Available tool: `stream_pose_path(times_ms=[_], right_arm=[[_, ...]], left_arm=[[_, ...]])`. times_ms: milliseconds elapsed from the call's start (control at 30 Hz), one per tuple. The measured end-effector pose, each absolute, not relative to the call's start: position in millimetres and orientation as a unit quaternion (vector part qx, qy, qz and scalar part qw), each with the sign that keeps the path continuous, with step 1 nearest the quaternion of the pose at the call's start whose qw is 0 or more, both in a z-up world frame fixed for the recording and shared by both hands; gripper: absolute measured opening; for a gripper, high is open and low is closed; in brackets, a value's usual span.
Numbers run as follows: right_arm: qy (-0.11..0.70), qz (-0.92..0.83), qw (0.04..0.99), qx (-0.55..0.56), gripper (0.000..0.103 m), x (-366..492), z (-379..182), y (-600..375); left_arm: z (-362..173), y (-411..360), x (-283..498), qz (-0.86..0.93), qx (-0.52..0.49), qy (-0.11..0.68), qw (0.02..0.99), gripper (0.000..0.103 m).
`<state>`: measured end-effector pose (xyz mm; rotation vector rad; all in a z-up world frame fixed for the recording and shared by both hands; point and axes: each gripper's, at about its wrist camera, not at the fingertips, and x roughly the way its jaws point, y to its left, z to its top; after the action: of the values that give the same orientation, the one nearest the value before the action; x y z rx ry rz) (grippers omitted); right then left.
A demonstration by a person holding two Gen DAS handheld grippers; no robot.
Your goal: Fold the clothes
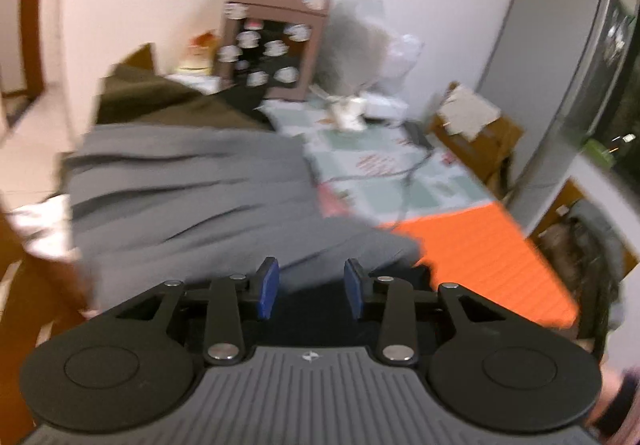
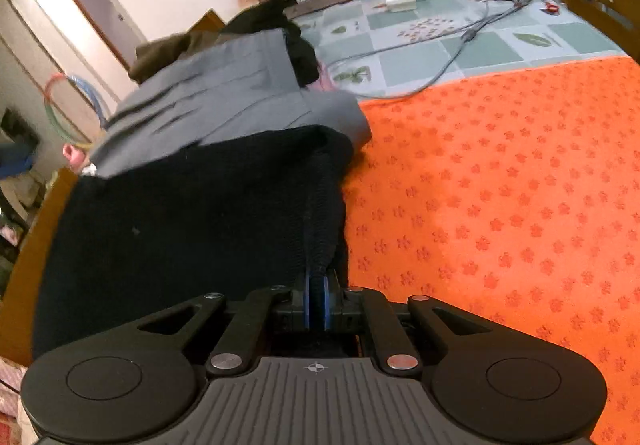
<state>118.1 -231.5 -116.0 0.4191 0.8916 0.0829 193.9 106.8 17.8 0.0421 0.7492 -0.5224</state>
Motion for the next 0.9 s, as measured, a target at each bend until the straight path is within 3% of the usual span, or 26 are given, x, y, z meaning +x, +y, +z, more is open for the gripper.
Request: stream_pose_path(times_ms=[200,433,767,900], right_arm=[[0.431,0.038,0.886,0.167,0.017,114,-96,-230],[0.404,0.052,0.905,0.123,0.017,110,-59,-217],[0.443,0.081,0.891,0.057,0.016,123,-101,-178],[0.431,0.083,0.896,0.062,0.017,116,-82,-180]], left_arm=[[-17,139,168,-0.213,0.017,0.378,0.901,0.041],[-47,130,180,-0.209,0.002,0.382,0.9,0.035],[-94,133,209,-0.185,-0.012,0.419,0.889,0.036],[-83,138,212,-0.187,-0.028,0.422,0.886,0.035]])
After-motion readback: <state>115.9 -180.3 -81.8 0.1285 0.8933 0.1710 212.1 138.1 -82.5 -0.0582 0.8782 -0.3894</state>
